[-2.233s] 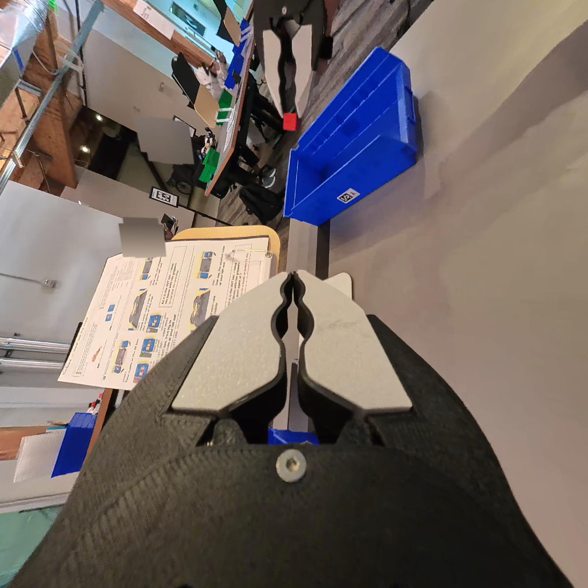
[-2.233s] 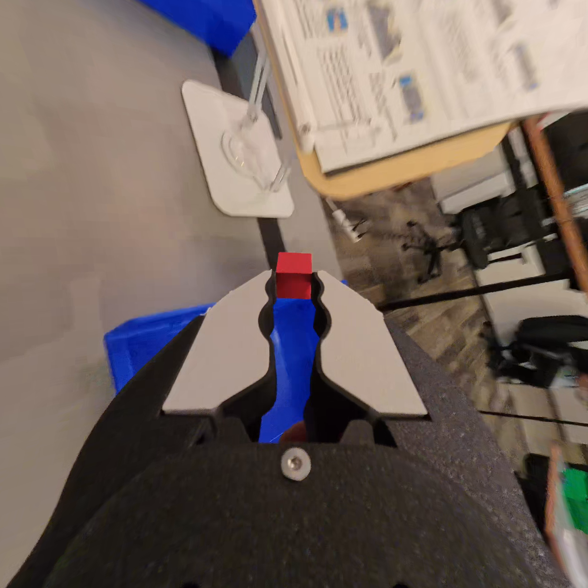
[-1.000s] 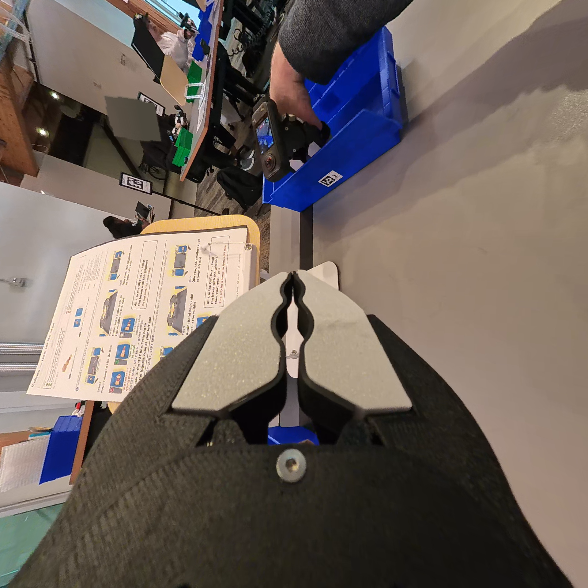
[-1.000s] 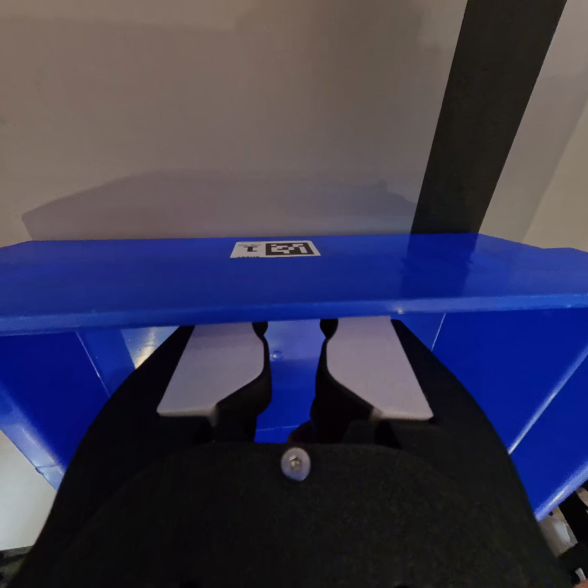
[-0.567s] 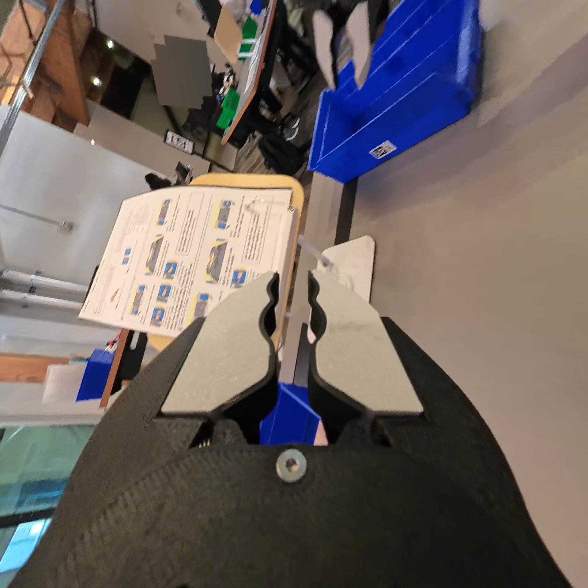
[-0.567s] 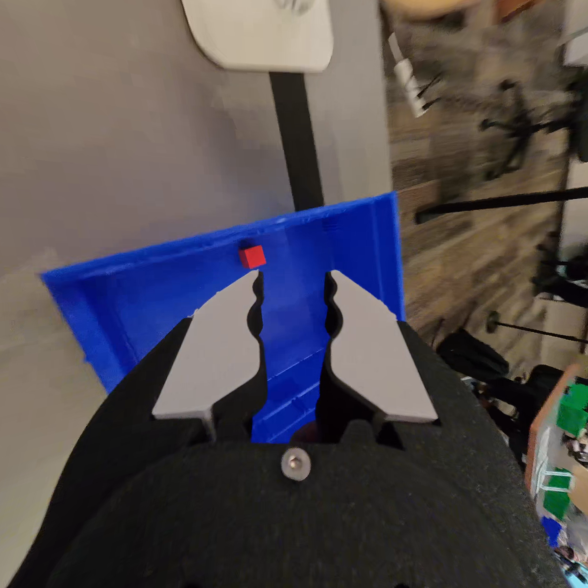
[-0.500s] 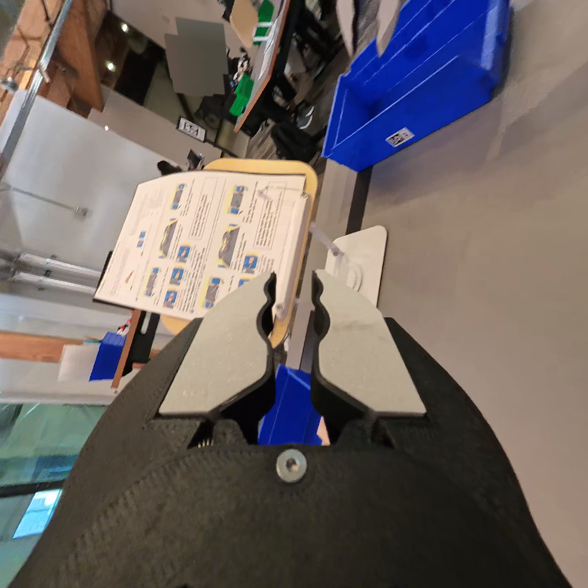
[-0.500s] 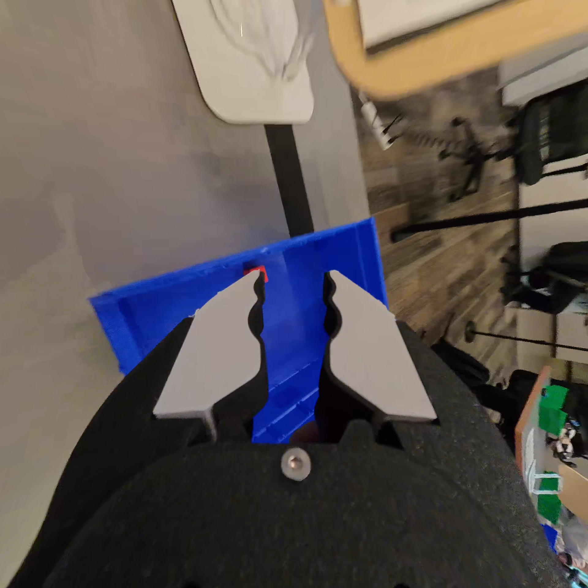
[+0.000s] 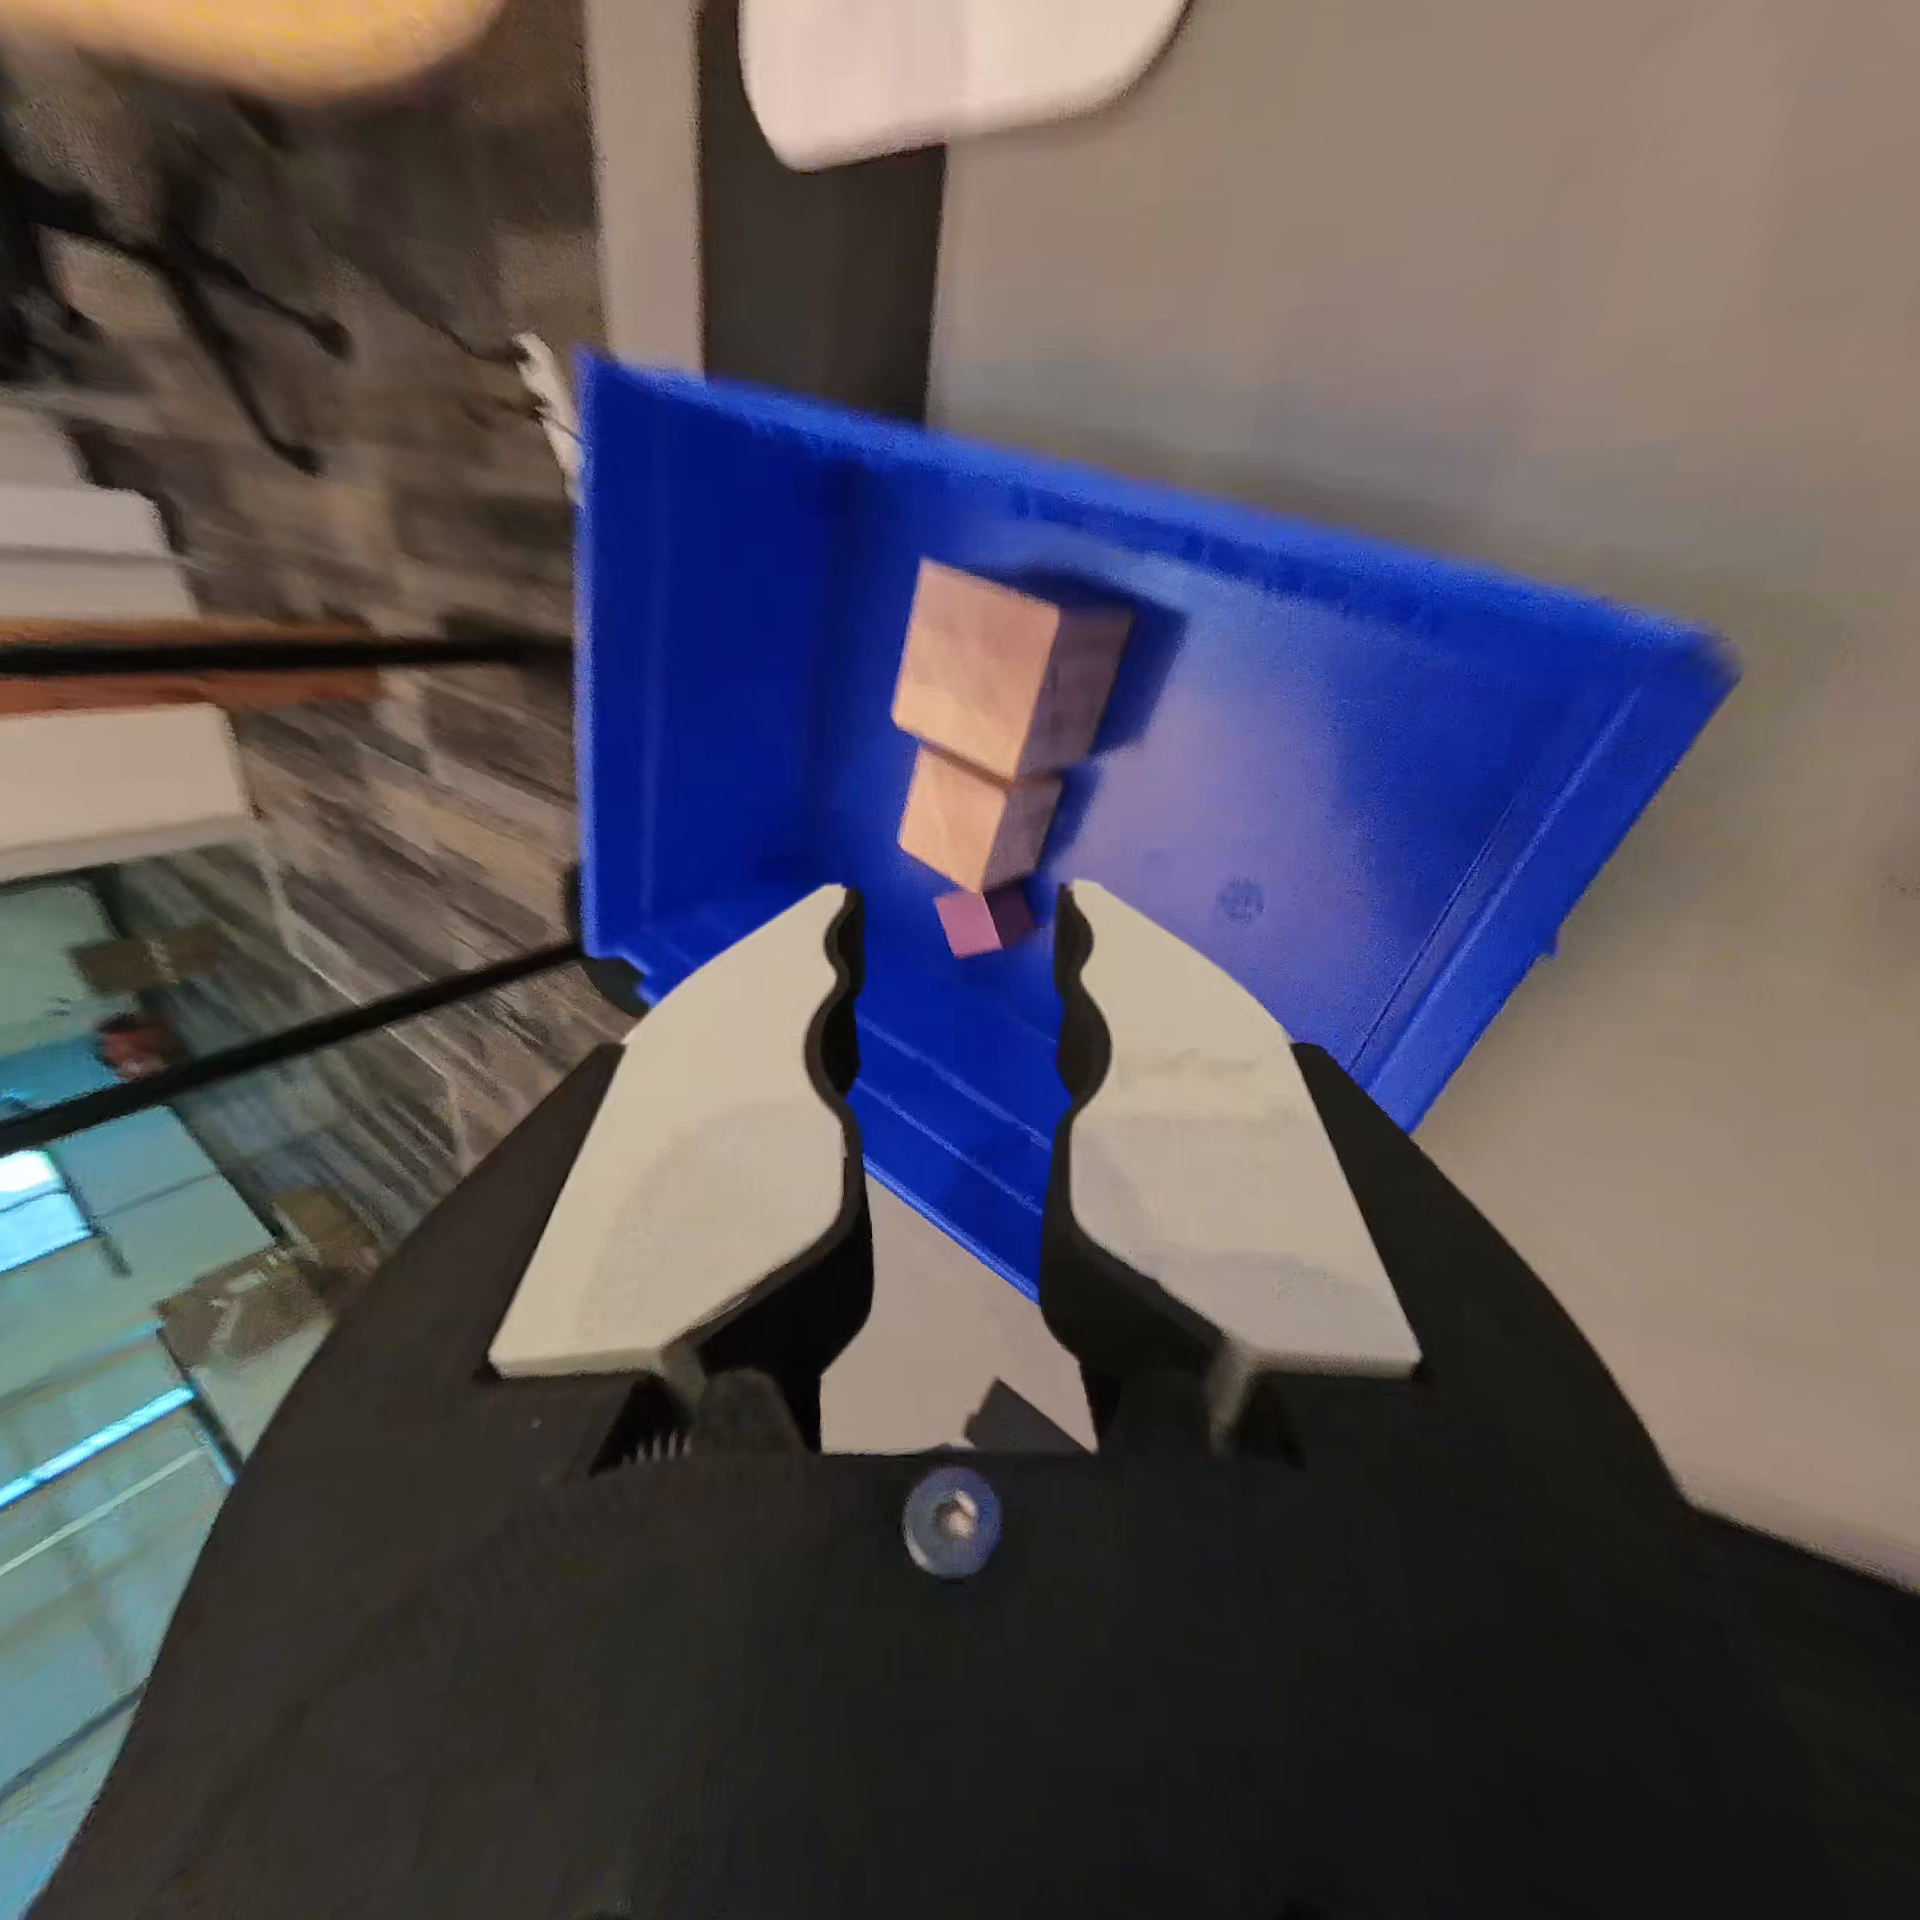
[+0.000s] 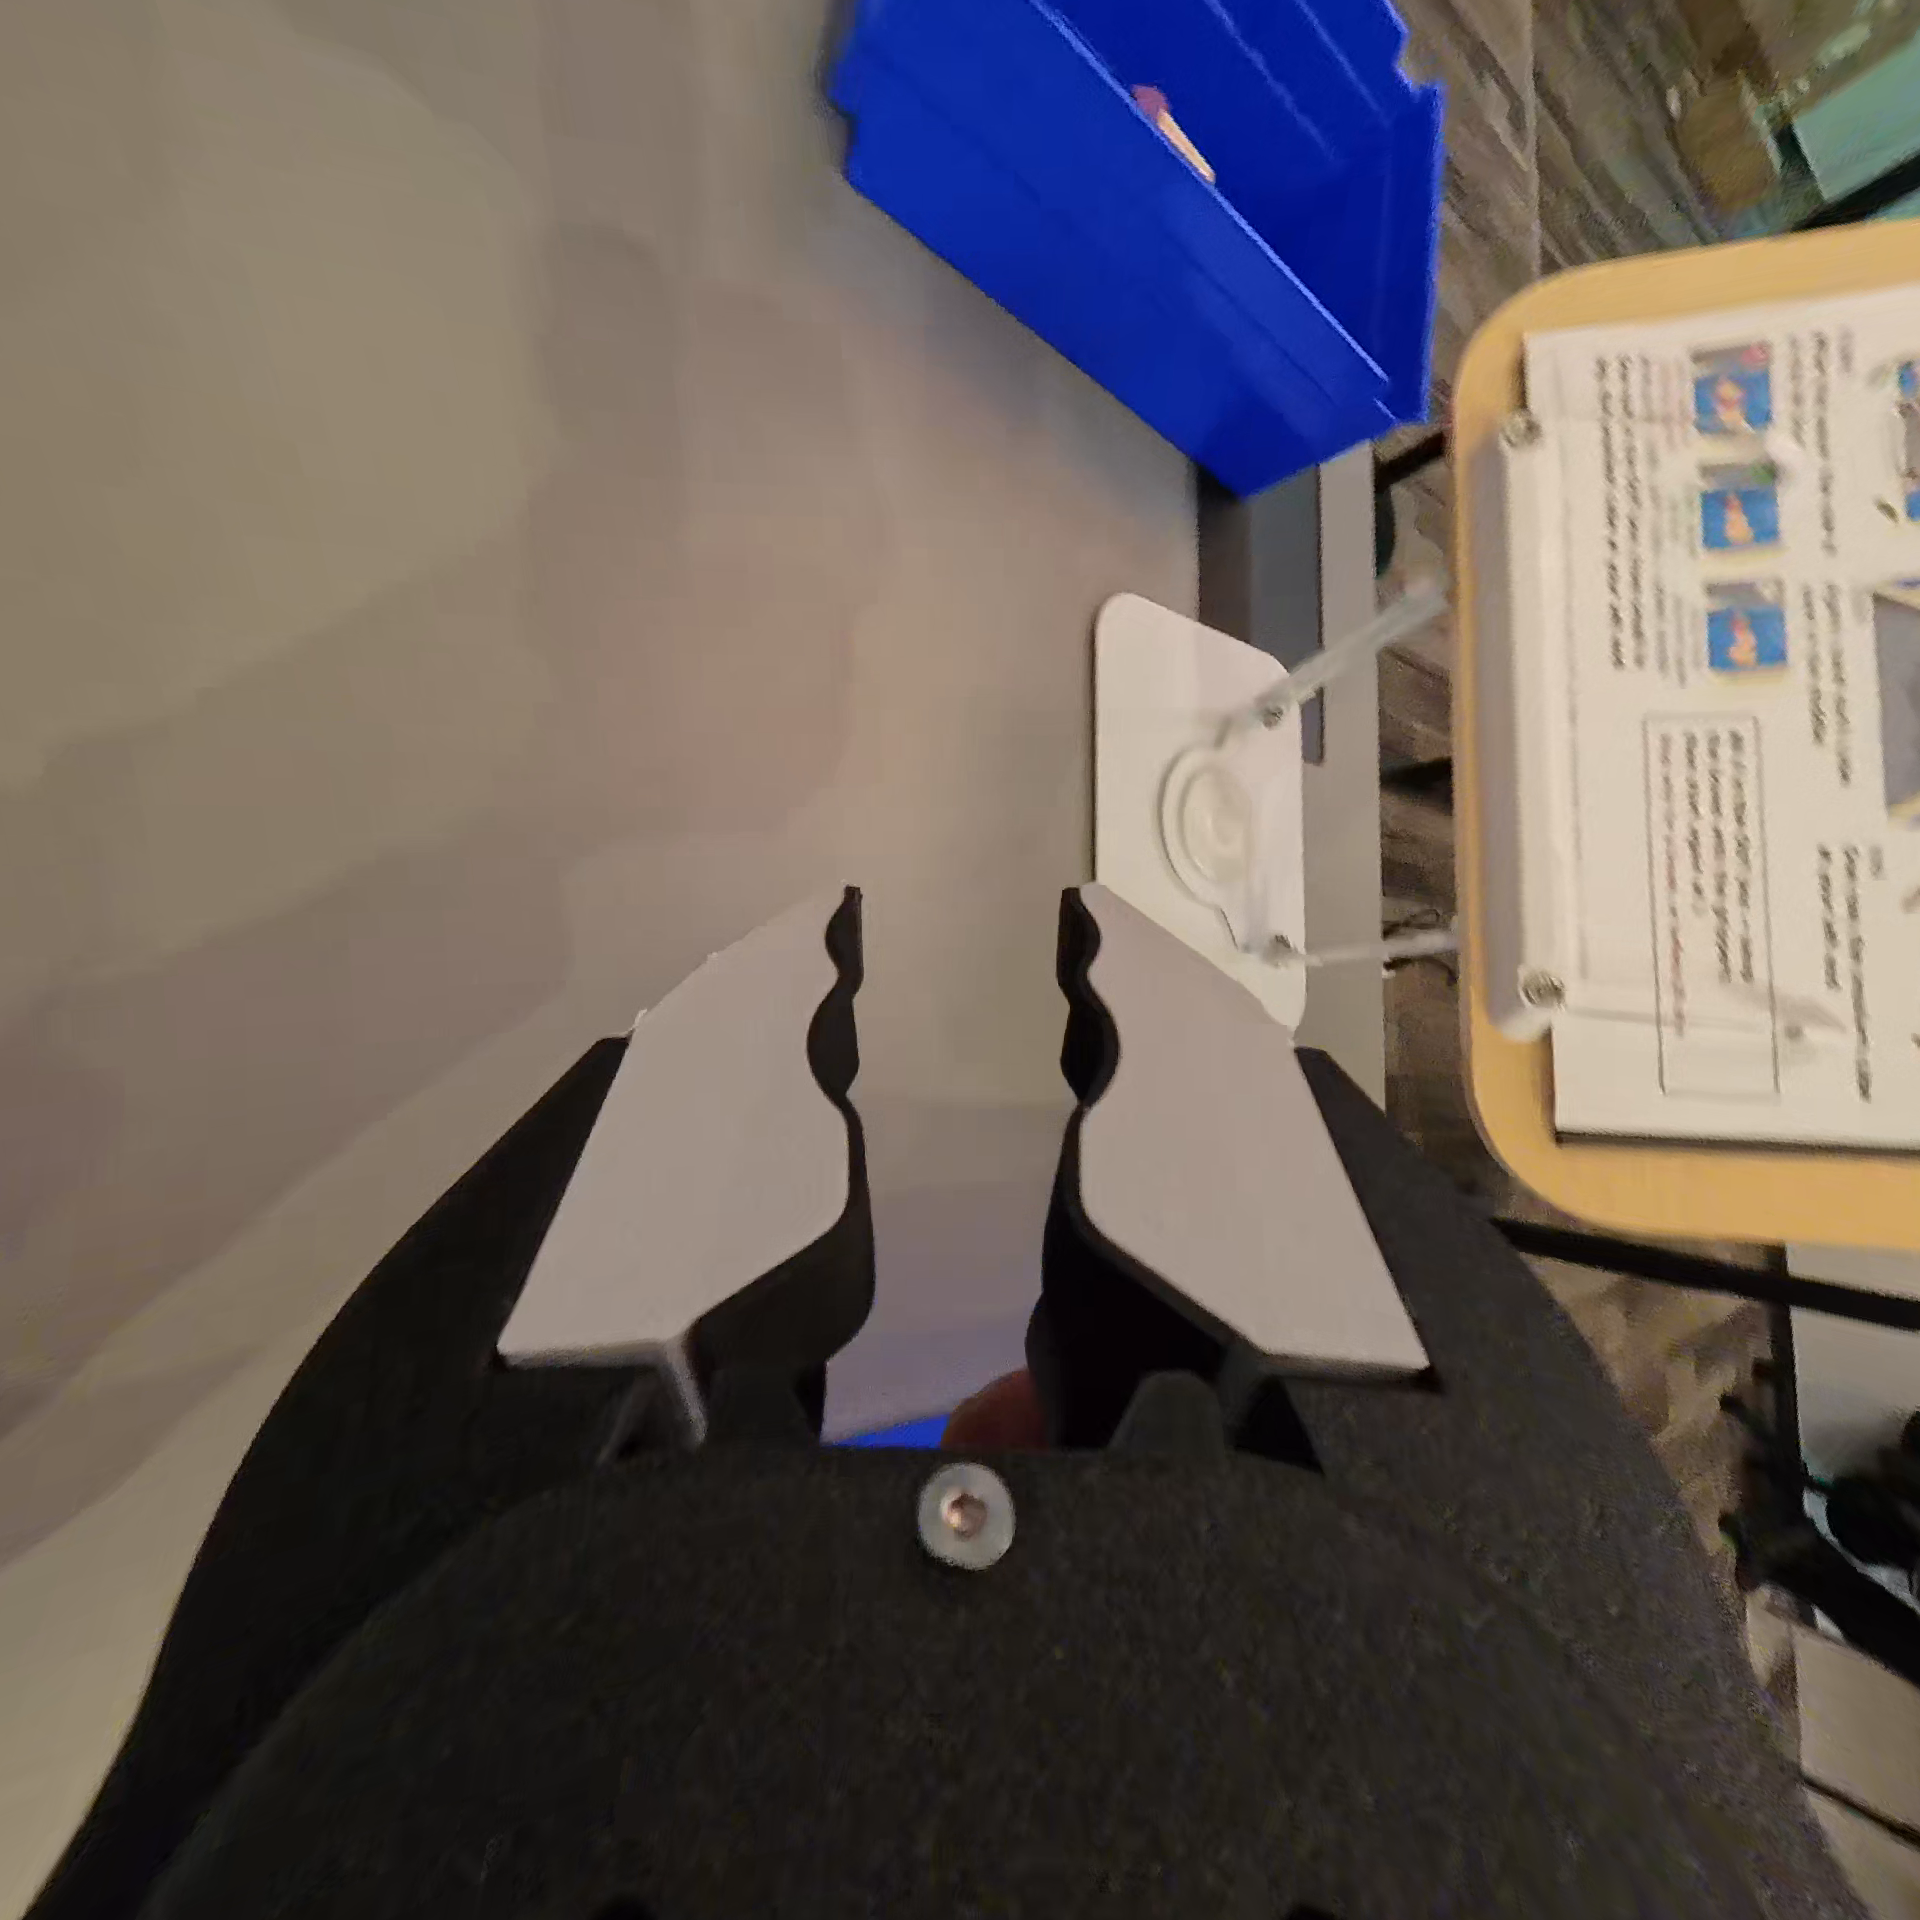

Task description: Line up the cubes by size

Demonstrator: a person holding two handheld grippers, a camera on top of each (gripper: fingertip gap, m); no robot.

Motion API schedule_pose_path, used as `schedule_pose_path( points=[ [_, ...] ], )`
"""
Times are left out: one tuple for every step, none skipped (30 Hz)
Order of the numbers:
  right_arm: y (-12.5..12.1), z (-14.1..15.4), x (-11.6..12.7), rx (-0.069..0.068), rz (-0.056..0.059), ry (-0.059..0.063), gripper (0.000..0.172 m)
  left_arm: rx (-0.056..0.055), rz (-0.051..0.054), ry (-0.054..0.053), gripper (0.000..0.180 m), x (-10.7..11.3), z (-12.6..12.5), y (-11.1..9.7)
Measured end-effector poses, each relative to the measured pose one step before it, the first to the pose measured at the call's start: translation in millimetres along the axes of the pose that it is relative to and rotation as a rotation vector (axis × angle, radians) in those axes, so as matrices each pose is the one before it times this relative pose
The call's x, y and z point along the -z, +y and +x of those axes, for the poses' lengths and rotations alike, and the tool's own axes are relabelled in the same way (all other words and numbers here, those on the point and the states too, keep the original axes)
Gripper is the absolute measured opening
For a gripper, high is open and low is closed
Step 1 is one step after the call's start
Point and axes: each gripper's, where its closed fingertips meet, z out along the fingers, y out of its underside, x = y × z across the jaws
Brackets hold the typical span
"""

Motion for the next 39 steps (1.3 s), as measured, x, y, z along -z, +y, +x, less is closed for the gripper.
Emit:
schedule_pose_path(
  points=[
    [-4.13,-4.40,-4.28,0.0152,0.0084,-0.0197,0.036,0.0154,-0.0349,0.0561,0.036,-13.86,1.20,10.96],
    [-3.03,-3.80,-3.50,0.0131,0.0091,-0.0162,0.035,0.0191,-0.0256,0.0484,0.040,-13.61,-0.03,8.21],
    [-1.88,-2.85,-2.62,0.0075,0.0079,-0.0141,0.035,0.0163,-0.0277,0.0300,0.041,-13.03,-2.66,7.49],
    [-0.37,-1.88,-1.92,0.0014,0.0038,-0.0107,0.035,0.0166,-0.0250,0.0391,0.043,-12.89,-0.89,6.16],
    [0.60,-0.91,-1.20,-0.0019,0.0006,-0.0065,0.035,0.0114,-0.0227,0.0395,0.045,-12.37,-0.49,4.97],
    [1.02,-0.53,-0.48,-0.0013,0.0002,-0.0041,0.035,0.0018,-0.0272,0.0075,0.045,-11.76,-5.03,5.49],
    [1.12,-0.41,-0.06,-0.0012,0.0003,-0.0028,0.035,0.0066,-0.0317,0.0179,0.044,-11.72,-3.26,6.55],
    [1.25,-0.57,0.33,-0.0031,0.0008,-0.0031,0.035,0.0150,-0.0277,0.0334,0.046,-11.01,-0.51,5.74],
    [1.10,-0.32,0.64,-0.0036,0.0003,-0.0025,0.035,0.0135,-0.0246,0.0120,0.047,-9.67,-3.18,4.70],
    [1.00,-0.37,0.80,-0.0012,-0.0005,-0.0015,0.035,0.0073,-0.0302,0.0136,0.048,-8.23,-1.86,5.13],
    [0.82,-0.08,0.83,0.0003,0.0000,0.0000,0.035,0.0040,-0.0255,0.0219,0.050,-6.91,0.52,3.57],
    [0.53,0.14,0.88,-0.0009,0.0011,0.0003,0.035,0.0006,-0.0205,0.0063,0.049,-5.68,-1.02,1.91],
    [0.35,0.59,0.82,-0.0014,0.0018,0.0014,0.035,-0.0025,-0.0247,-0.0013,0.049,-4.68,-1.73,2.39],
    [0.37,0.12,0.62,-0.0002,0.0019,-0.0005,0.035,0.0023,-0.0145,0.0076,0.050,-3.93,-0.24,0.75],
    [0.27,0.01,0.57,0.0002,0.0017,-0.0013,0.035,0.0071,0.0051,0.0032,0.051,-3.08,-0.90,-2.16],
    [0.11,-0.04,0.47,0.0004,0.0014,0.0000,0.035,0.0087,0.0103,0.0016,0.050,-2.11,-0.91,-3.23],
    [0.13,0.22,0.26,0.0009,0.0003,0.0012,0.035,0.0023,-0.0067,-0.0011,0.049,-2.12,-0.94,-0.58],
    [0.28,-0.01,0.28,0.0002,-0.0009,0.0008,0.035,-0.0036,-0.0181,-0.0002,0.048,-2.55,-0.40,1.24],
    [0.08,0.07,0.31,0.0010,-0.0012,0.0014,0.035,0.0006,-0.0169,0.0019,0.045,-2.58,-0.14,1.55],
    [-0.10,0.09,0.52,0.0025,-0.0009,0.0027,0.035,0.0072,-0.0102,0.0043,0.040,-2.51,-0.13,1.15],
    [-0.64,-0.04,0.74,0.0019,0.0011,0.0020,0.035,0.0039,-0.0097,0.0016,0.035,-2.28,-0.25,1.53],
    [-0.94,-0.34,0.77,0.0006,0.0035,-0.0007,0.035,0.0001,-0.0063,-0.0042,0.033,-1.73,-0.87,0.76],
    [-1.16,-0.19,0.70,0.0019,0.0047,0.0003,0.035,0.0038,-0.0031,-0.0041,0.032,-0.40,-0.93,-0.11],
    [-1.06,-0.11,0.66,0.0011,0.0040,0.0004,0.035,0.0066,-0.0067,0.0031,0.031,0.09,0.12,0.10],
    [-0.69,-0.15,0.41,0.0004,0.0025,-0.0001,0.035,-0.0011,-0.0058,-0.0015,0.031,0.13,-0.24,0.13],
    [-0.21,-0.18,0.15,0.0008,0.0010,-0.0004,0.035,-0.0062,-0.0004,-0.0069,0.031,0.13,-0.34,-0.05],
    [0.20,-0.17,0.06,0.0001,-0.0007,-0.0007,0.035,0.0003,0.0042,-0.0019,0.031,0.17,0.26,-0.10],
    [0.29,0.03,-0.07,-0.0001,0.0000,0.0002,0.035,0.0081,0.0118,0.0057,0.031,0.84,0.80,-0.57],
    [-0.04,-0.04,0.07,0.0005,0.0020,-0.0001,0.035,0.0105,0.0219,0.0009,0.030,1.51,0.18,-1.48],
    [-0.30,0.30,0.21,0.0003,0.0029,0.0014,0.035,0.0106,0.0206,-0.0118,0.030,2.41,-1.46,-0.93],
    [-0.58,0.38,0.26,-0.0003,0.0042,0.0015,0.035,0.0093,0.0106,-0.0165,0.030,2.95,-1.89,0.90],
    [-0.86,-0.19,0.41,-0.0003,0.0052,-0.0009,0.035,0.0068,0.0069,-0.0115,0.030,3.86,-0.56,1.96],
    [-0.91,0.30,0.52,0.0026,0.0049,0.0027,0.035,0.0041,0.0167,-0.0209,0.030,5.40,-1.50,0.86],
    [-1.22,0.24,0.49,0.0007,0.0051,0.0024,0.035,0.0138,0.0233,-0.0173,0.030,7.16,-1.19,0.43],
    [-1.46,0.55,0.61,-0.0009,0.0059,0.0025,0.035,0.0188,0.0201,-0.0185,0.030,9.03,-1.15,1.57],
    [-2.25,1.20,0.88,0.0030,0.0106,0.0080,0.035,0.0113,0.0234,-0.0317,0.030,11.15,-2.32,1.40],
    [-3.21,1.39,0.92,0.0039,0.0161,0.0103,0.035,0.0148,0.0317,-0.0359,0.030,13.49,-2.76,0.29],
    [-3.89,2.16,1.08,0.0016,0.0187,0.0129,0.035,0.0200,0.0383,-0.0344,0.030,16.03,-2.01,-1.34],
    [-4.48,3.38,1.18,0.0028,0.0200,0.0218,0.036,0.0128,0.0539,-0.0413,0.029,17.98,-2.19,-4.80]
  ],
)
